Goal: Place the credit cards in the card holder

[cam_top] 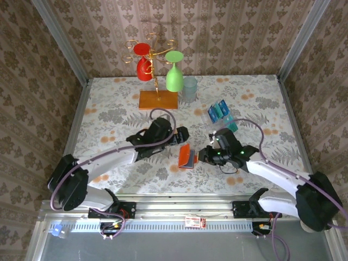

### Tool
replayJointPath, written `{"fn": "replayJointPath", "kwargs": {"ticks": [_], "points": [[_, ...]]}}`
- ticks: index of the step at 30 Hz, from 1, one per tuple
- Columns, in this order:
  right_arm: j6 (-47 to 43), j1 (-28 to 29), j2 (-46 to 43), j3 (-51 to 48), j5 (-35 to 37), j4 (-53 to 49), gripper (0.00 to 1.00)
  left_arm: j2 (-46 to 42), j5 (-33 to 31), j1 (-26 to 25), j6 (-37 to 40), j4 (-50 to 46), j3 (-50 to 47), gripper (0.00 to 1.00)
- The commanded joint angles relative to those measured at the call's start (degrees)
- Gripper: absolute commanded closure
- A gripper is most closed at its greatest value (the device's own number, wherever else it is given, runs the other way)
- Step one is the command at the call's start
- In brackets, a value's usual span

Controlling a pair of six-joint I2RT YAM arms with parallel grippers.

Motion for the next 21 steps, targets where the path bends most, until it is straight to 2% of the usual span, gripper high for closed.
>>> {"fn": "replayJointPath", "kwargs": {"ticks": [1, 6, 10, 21], "points": [[-0.61, 3.38, 4.68, 6.3, 3.8, 1.22, 0.86, -1.47, 1.77, 3.43, 4.07, -9.28, -1.74, 0.0], [-1.88, 5.71, 12.97, 13.28, 3.97, 0.11, 0.93, -0.42, 1.41, 5.87, 9.14, -13.23, -1.28, 0.0], [-2.17, 5.98, 15.78, 13.45, 5.06, 0.02, 1.0, 2.17, 0.44, 5.76, 13.95, -16.15, 1.2, 0.0], [-2.47, 5.54, 19.55, 7.85, 7.7, 2.33, 1.0, 8.72, -0.64, 2.78, 21.48, -17.1, 6.02, 0.0]]}}
